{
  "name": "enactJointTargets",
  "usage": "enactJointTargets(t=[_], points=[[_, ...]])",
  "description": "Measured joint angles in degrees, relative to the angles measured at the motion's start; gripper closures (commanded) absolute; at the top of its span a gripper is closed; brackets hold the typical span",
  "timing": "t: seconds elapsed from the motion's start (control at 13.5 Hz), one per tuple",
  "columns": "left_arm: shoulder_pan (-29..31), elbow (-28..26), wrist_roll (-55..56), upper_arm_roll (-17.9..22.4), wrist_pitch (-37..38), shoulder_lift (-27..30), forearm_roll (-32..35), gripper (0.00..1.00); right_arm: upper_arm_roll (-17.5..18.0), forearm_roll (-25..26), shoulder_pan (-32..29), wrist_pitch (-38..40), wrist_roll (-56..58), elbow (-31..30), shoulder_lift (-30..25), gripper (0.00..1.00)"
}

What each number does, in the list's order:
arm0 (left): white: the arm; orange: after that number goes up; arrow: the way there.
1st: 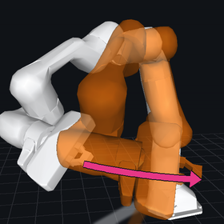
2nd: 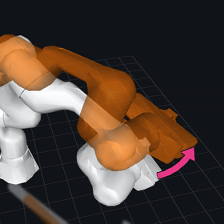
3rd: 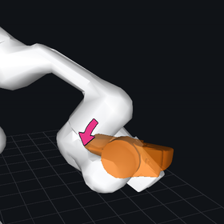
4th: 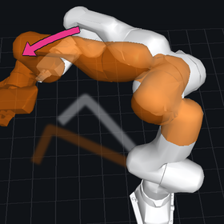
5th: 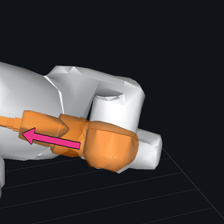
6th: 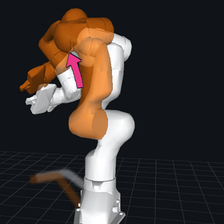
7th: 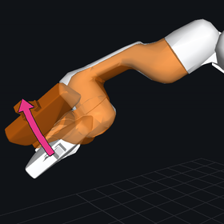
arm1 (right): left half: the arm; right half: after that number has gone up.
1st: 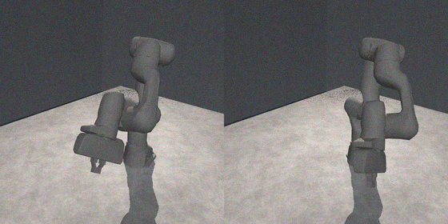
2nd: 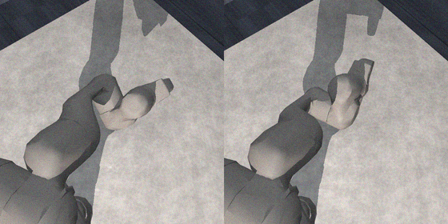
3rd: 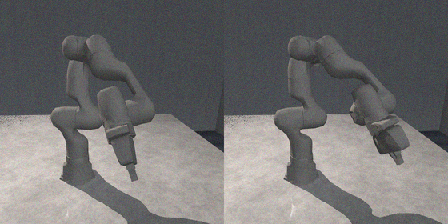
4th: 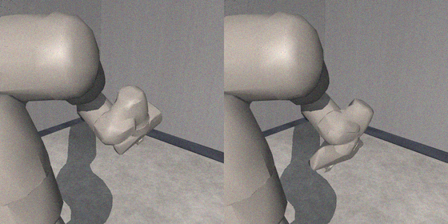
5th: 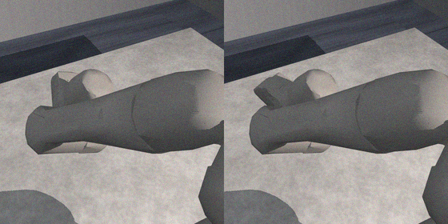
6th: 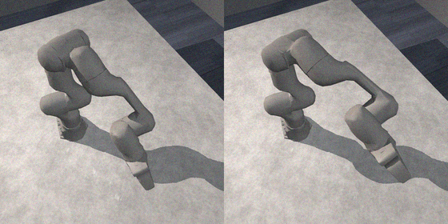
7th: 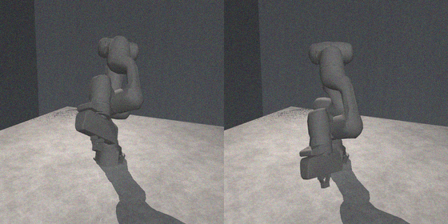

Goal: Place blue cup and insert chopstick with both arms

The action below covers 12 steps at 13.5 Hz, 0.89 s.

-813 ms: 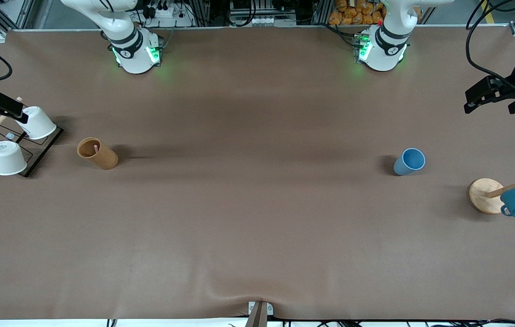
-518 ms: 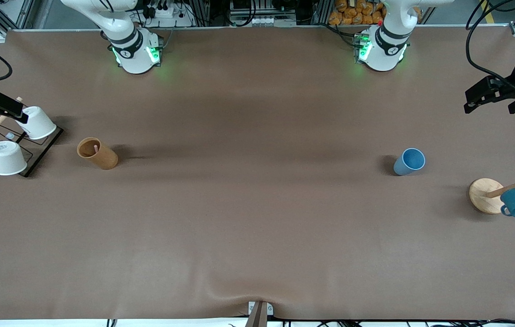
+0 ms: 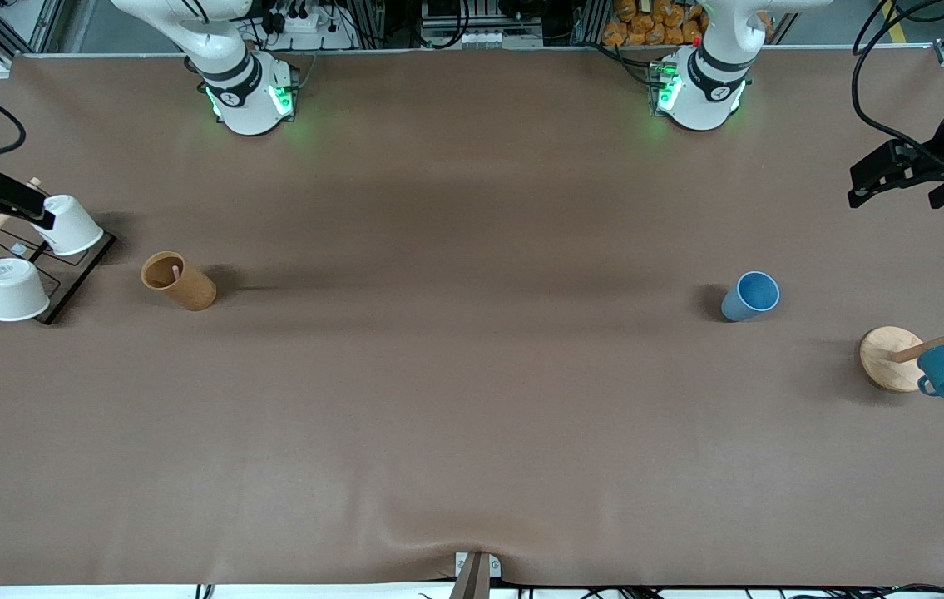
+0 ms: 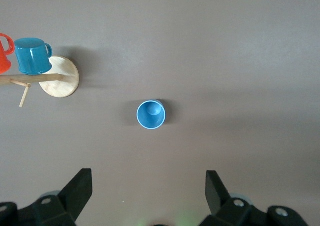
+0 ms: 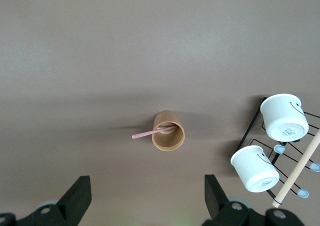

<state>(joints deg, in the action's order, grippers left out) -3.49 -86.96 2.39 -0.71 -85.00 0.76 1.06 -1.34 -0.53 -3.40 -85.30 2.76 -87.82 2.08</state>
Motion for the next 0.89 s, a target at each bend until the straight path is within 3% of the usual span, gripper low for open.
enactJointTargets(t=[0.37,0.67,0.89], points=[[0.28,-0.39,0.0,0.0,0.0,-0.05,0.0,0.0,0.29,-0.11,0.61,0.04,0.11,-0.02,1.72,0.0],[0.59,-0.89,0.0,0.0,-0.46,-0.58,0.0,0.0,0.74,-0.1,5.36,-0.08,-0.51,-0.2,3.87,0.0],[1.5,-4.78,0.0,0.01,-3.98,-0.92,0.0,0.0,0.79,2.08,9.13,-0.52,-4.63,-0.31,6.51,0.0]])
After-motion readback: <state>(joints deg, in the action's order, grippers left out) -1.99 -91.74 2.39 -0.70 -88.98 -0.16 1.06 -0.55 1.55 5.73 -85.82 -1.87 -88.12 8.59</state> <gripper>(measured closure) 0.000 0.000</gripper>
